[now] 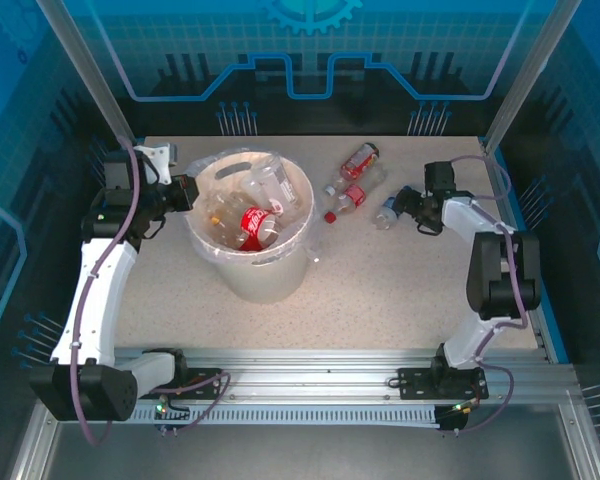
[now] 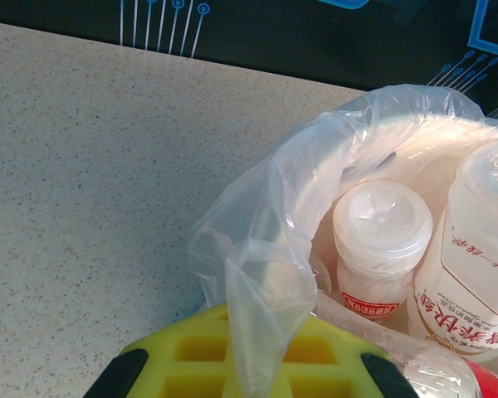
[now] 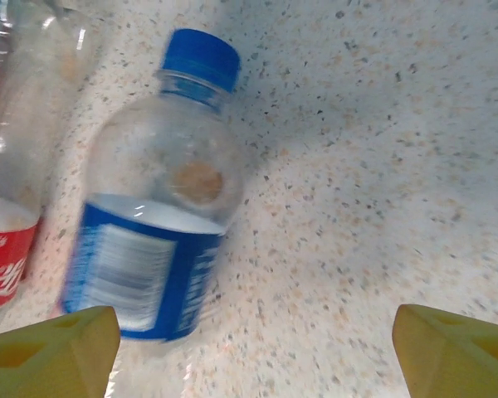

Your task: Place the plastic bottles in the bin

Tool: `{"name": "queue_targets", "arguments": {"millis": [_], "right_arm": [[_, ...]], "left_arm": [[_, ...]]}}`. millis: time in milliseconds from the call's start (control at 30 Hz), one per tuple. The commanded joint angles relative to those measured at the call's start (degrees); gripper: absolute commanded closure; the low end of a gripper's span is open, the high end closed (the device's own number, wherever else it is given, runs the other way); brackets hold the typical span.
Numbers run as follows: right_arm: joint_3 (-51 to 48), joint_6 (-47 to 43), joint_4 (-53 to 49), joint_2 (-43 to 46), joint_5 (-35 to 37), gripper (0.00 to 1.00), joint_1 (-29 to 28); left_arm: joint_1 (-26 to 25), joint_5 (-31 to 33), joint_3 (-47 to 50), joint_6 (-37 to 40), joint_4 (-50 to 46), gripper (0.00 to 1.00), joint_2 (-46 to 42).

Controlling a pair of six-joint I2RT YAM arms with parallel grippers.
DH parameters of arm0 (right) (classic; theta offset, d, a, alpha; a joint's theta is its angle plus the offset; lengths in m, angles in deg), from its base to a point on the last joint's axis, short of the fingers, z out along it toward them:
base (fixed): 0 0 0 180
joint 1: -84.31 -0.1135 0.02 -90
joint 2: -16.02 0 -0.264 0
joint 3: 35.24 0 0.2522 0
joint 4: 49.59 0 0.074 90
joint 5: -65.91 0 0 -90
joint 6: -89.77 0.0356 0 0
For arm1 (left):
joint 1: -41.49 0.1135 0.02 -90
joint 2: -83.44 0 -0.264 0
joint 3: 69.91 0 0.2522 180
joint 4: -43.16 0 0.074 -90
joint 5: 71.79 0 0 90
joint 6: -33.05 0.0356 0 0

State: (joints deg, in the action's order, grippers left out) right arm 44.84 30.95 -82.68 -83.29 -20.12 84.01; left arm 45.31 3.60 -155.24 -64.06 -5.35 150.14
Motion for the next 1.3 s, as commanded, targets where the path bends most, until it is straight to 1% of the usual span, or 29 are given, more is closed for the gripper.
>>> {"name": "queue_targets", "arguments": {"millis": [0, 133, 233, 333, 467, 567, 733, 933, 967, 1100, 1133, 1200, 1267], "right_arm": [[0.0, -1.3, -1.0, 3.9, 0.5, 0.13, 0.3], [2.2, 1.4, 0.8, 0.8, -2.2, 0.12, 0.3], [3.4, 3.0, 2.9, -3.0, -2.5, 0.12, 0.3], [5.9, 3.2, 2.4, -7.1, -2.6, 0.11, 0.3], [6.7, 2.9, 2.2, -9.2, -1.8, 0.13, 0.2], [5.7, 2.1, 3.6, -9.4, -1.9, 0.16, 0.4], [7.1, 0.7, 2.4, -10.4, -3.7, 0.27, 1.9], [5.0, -1.0, 2.9, -7.9, -4.0, 0.4, 3.8], [4.7, -1.2, 2.8, -7.6, -4.1, 0.41, 4.2], [3.9, -2.2, 2.0, -6.4, -4.4, 0.39, 5.0], [3.8, -2.4, 2.0, -6.2, -4.5, 0.37, 5.0], [4.4, -2.6, 1.2, -6.9, -4.9, 0.26, 5.0], [5.9, -2.7, -0.1, -8.4, -6.0, 0.21, 5.0]], "left_arm": [[-0.1, 1.2, -0.8, 0.1, -2.8, 1.0, 1.3], [-0.3, 0.8, -0.8, 0.1, -2.7, 1.0, 1.5], [-0.8, 1.1, -0.6, 0.1, -2.5, 1.0, 1.4], [-1.8, 1.6, -0.5, 0.5, -2.6, 1.0, 1.6], [-2.7, 2.2, -0.5, 0.8, -2.8, 1.0, 1.8], [-2.7, 1.8, -0.5, 0.5, -2.6, 1.0, 1.9], [-2.7, 0.5, -0.4, 0.1, -2.2, 1.0, 2.2], [-2.8, 0.7, -0.3, 0.0, -2.1, 1.0, 2.1], [-2.8, 0.7, -0.2, 0.0, -2.0, 1.0, 2.1], [-2.8, 0.6, -0.2, -0.1, -2.1, 1.0, 2.2], [-2.7, 0.6, -0.2, -0.2, -2.1, 1.0, 2.2], [-2.7, 0.5, -0.2, -0.1, -2.0, 1.0, 2.2], [-2.7, 0.6, -0.1, -0.1, -2.0, 1.0, 2.2]]}}
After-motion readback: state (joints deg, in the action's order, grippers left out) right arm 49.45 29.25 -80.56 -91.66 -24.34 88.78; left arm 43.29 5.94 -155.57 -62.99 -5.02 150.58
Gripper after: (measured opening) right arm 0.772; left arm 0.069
